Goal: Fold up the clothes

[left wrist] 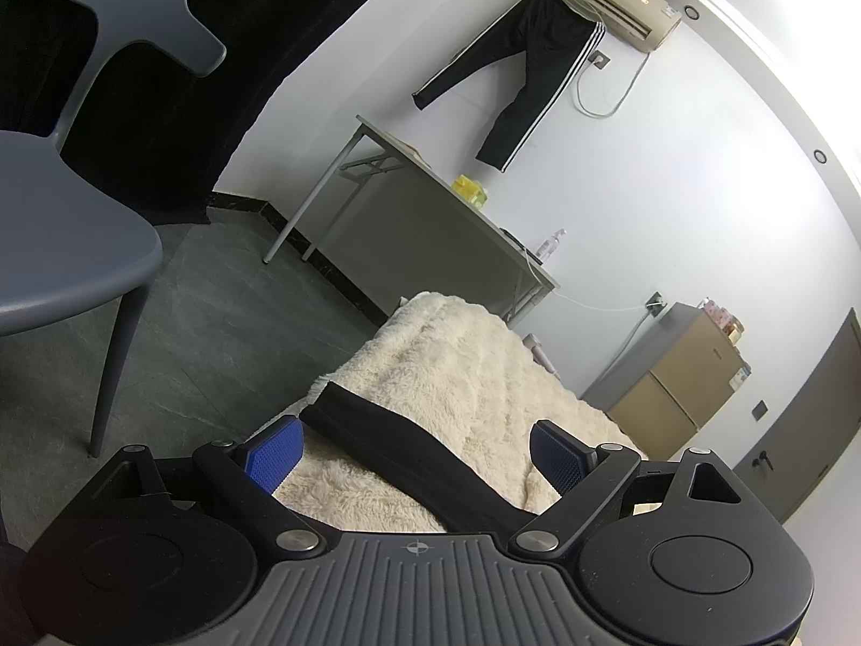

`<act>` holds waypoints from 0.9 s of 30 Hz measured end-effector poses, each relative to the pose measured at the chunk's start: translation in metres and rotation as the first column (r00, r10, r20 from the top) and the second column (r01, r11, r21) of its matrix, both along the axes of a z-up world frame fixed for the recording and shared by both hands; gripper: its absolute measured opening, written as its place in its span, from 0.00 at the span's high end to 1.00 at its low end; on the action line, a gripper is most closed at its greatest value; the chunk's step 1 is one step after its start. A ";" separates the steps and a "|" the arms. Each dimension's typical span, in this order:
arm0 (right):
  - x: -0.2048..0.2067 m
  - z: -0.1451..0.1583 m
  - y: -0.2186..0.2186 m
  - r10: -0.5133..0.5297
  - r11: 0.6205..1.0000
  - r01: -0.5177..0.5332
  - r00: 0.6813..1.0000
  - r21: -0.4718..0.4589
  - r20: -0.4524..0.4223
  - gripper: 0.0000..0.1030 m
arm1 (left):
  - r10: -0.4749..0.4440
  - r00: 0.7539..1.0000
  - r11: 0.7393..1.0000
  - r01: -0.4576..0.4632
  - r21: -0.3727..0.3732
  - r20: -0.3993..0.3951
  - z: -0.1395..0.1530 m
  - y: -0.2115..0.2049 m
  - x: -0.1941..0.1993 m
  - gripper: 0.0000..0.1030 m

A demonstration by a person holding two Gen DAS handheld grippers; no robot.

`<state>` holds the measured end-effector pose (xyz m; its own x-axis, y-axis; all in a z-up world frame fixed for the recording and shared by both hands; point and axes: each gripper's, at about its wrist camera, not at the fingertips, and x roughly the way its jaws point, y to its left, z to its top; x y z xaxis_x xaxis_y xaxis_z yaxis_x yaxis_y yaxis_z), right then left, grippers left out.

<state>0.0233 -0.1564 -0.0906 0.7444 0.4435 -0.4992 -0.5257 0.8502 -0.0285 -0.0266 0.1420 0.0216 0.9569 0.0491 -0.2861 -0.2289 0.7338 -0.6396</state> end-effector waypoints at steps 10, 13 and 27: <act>0.000 0.000 0.001 0.000 1.000 0.001 1.000 -0.002 0.001 0.00 | 0.000 1.000 1.000 0.000 0.001 -0.001 0.002 -0.002 0.001 0.14; 0.000 0.000 0.000 0.000 1.000 0.000 1.000 -0.002 0.003 0.00 | 0.001 1.000 1.000 -0.001 0.001 -0.001 0.003 -0.002 0.000 0.14; 0.000 0.000 0.000 0.000 1.000 0.000 1.000 -0.003 0.004 0.00 | 0.002 1.000 1.000 -0.002 0.001 0.001 0.004 -0.002 0.001 0.14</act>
<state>0.0230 -0.1566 -0.0909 0.7465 0.4422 -0.4971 -0.5257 0.8501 -0.0331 -0.0260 0.1396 0.0257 0.9571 0.0516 -0.2850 -0.2299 0.7341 -0.6390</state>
